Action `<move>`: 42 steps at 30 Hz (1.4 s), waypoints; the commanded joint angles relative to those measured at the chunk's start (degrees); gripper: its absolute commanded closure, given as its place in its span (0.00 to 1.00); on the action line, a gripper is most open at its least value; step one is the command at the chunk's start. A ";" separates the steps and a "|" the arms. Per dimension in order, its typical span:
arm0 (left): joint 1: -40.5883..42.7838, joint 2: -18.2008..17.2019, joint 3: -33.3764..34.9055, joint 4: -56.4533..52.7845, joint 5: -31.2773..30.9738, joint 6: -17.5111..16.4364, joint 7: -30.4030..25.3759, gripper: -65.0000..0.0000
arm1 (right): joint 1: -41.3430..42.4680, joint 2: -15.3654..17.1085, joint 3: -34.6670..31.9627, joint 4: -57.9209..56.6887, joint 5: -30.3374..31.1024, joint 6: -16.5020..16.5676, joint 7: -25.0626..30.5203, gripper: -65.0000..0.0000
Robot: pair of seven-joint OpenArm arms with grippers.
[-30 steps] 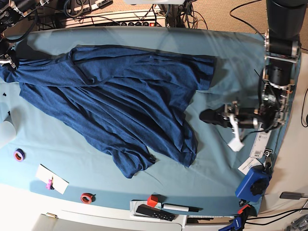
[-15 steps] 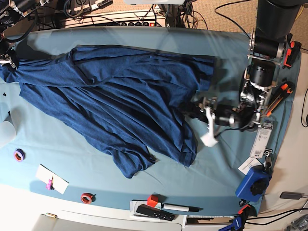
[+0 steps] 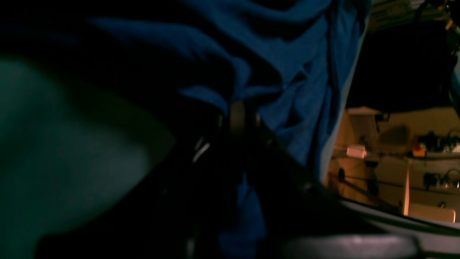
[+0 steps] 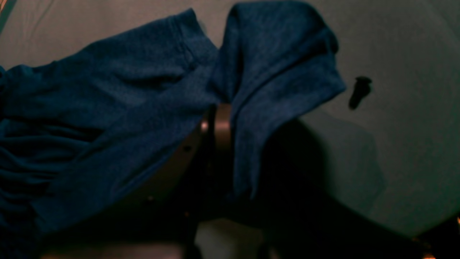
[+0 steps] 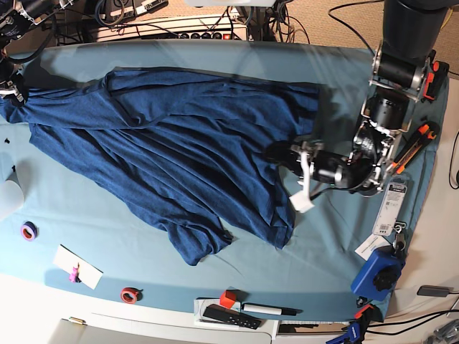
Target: Layout the t-shirt on the table in an organized manner, then fold the t-shirt properly
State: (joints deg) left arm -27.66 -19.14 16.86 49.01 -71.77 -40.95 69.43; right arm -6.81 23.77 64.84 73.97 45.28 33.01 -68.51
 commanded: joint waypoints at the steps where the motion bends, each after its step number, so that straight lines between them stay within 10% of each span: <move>1: -1.05 -1.95 -1.01 0.02 1.11 0.95 0.48 1.00 | 0.31 1.77 0.42 0.94 1.22 0.17 1.27 1.00; 17: 0.87 -6.32 -2.91 0.02 -2.25 0.95 1.77 0.98 | 0.28 1.77 0.42 0.92 1.18 0.20 1.20 1.00; 22: 1.62 -6.34 -2.91 0.02 -4.11 0.95 1.46 0.54 | 0.31 1.79 0.42 0.92 1.20 1.38 0.79 1.00; 27: 1.62 -6.34 -2.91 0.02 -4.13 0.95 1.03 0.54 | 0.31 2.08 0.42 0.94 2.40 3.39 1.03 0.66; 42: 0.52 -6.23 -2.91 0.76 -4.13 0.95 -4.00 0.54 | 1.16 12.04 0.52 1.07 9.99 4.55 0.35 0.66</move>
State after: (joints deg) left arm -25.63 -24.75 14.13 49.10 -76.79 -40.42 65.63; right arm -6.09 33.80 64.93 74.00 54.06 37.45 -68.93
